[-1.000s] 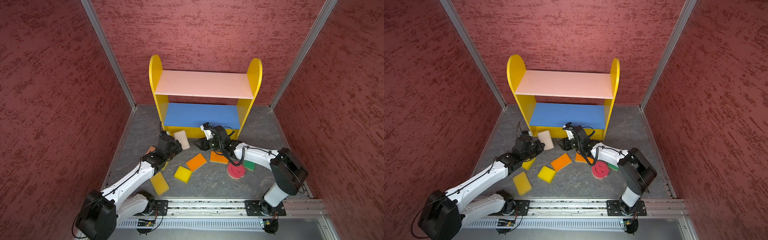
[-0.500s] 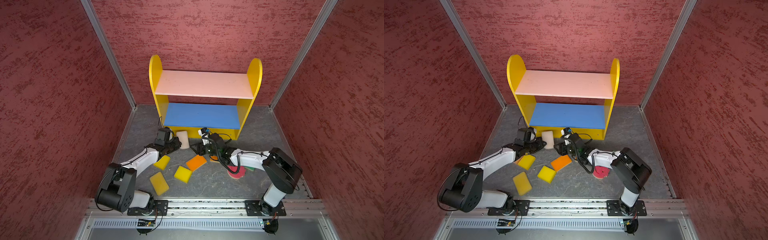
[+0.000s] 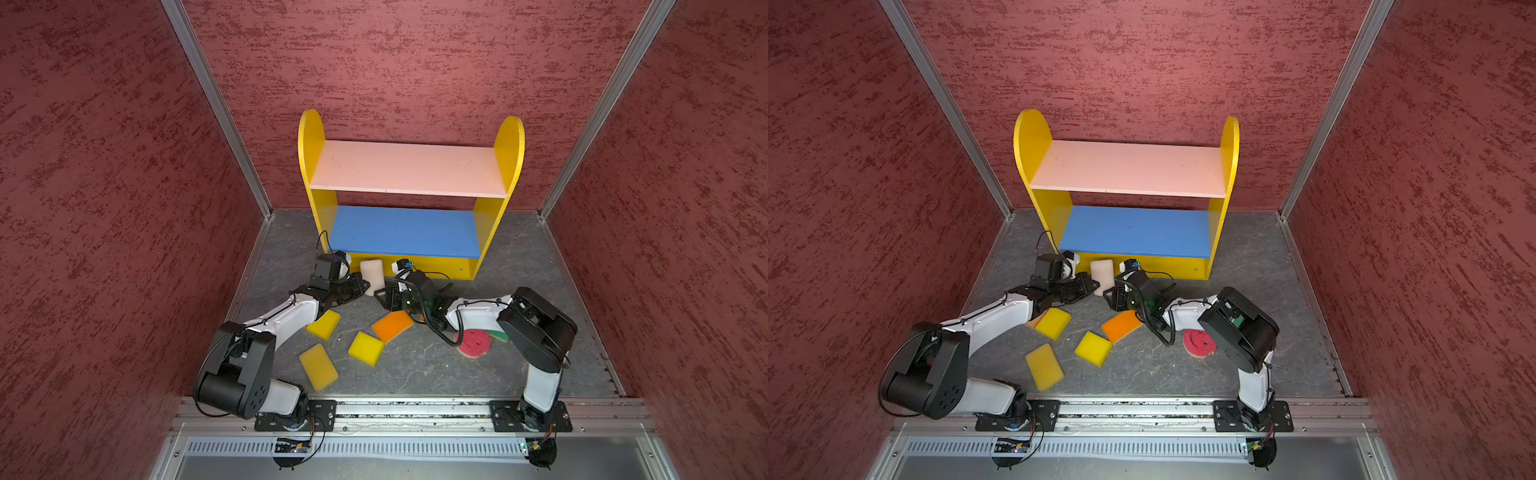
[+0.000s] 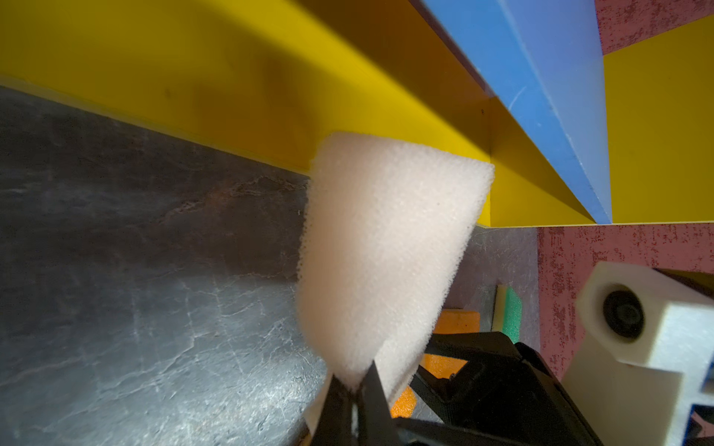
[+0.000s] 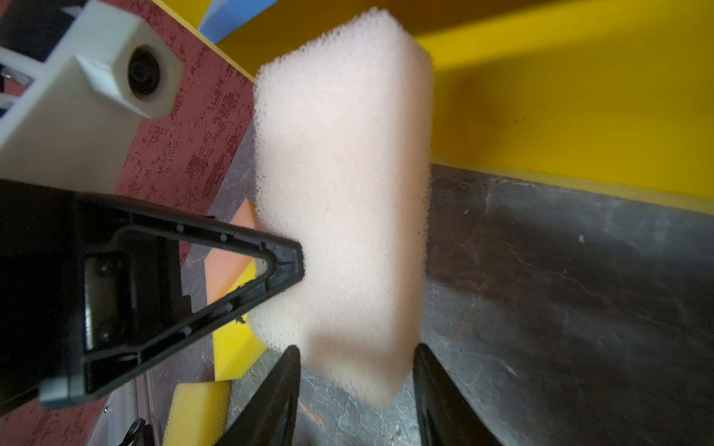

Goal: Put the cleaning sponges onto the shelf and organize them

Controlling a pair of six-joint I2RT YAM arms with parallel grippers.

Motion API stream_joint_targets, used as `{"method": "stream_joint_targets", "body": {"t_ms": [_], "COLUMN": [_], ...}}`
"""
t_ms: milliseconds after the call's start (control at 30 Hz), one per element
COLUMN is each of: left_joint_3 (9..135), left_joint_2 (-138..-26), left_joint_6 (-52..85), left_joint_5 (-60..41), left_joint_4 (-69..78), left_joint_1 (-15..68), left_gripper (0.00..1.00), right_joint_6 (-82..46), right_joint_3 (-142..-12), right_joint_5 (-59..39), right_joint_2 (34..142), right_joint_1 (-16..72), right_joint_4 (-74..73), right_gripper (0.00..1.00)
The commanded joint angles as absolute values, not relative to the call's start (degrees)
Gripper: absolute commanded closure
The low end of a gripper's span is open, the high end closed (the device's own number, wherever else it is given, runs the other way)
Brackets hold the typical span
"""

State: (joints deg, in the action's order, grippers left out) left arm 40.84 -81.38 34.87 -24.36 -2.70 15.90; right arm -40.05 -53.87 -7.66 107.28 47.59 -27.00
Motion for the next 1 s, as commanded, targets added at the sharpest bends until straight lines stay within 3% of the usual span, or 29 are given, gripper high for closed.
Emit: {"method": "stream_joint_targets", "body": {"t_ms": [0, 167, 367, 400, 433, 500, 567, 767, 967], "left_joint_3": [41.9, 41.0, 40.8, 40.9, 40.7, 38.9, 36.5, 33.3, 32.1], "left_joint_2": [-81.3, -80.9, -81.1, -81.2, -80.9, -78.5, -73.8, -56.9, -43.5], "left_joint_6": [33.1, 33.9, 34.1, 34.4, 34.7, 36.3, 37.4, 37.6, 38.4], "left_joint_5": [-25.9, -27.5, -29.2, -29.3, -29.2, -28.0, -23.6, -7.3, 5.6], "left_joint_4": [-2.7, -1.5, -0.9, -1.3, -1.5, -0.4, -0.3, -10.0, -20.5], "left_joint_1": [15.5, 15.3, 15.1, 14.9, 14.6, 13.5, 13.1, 13.4, 13.1], "left_gripper": [1.0, 1.0, 1.0, 0.98, 0.85, 0.48, 0.34, 0.32, 0.22], "right_joint_6": [-43.0, -44.6, -46.7, -47.0, -47.4, -48.0, -48.3, -50.1, -52.8], "right_joint_3": [-53.4, -53.3, -53.7, -53.7, -53.8, -54.6, -56.2, -62.5, -68.0], "right_joint_5": [-4.9, -2.9, -3.1, -2.9, -2.6, -2.3, -1.6, 2.5, 7.2], "right_joint_2": [108.0, 108.9, 109.7, 109.8, 109.9, 110.3, 111.0, 114.3, 118.1], "right_joint_1": [48.0, 48.0, 48.0, 48.1, 48.2, 48.5, 49.2, 51.3, 51.3], "right_joint_4": [-31.9, -34.7, -35.9, -35.9, -35.9, -35.3, -33.5, -28.0, -24.5], "right_gripper": [0.52, 0.63, 0.98, 1.0, 1.0, 1.0, 1.0, 1.0, 1.0]}}
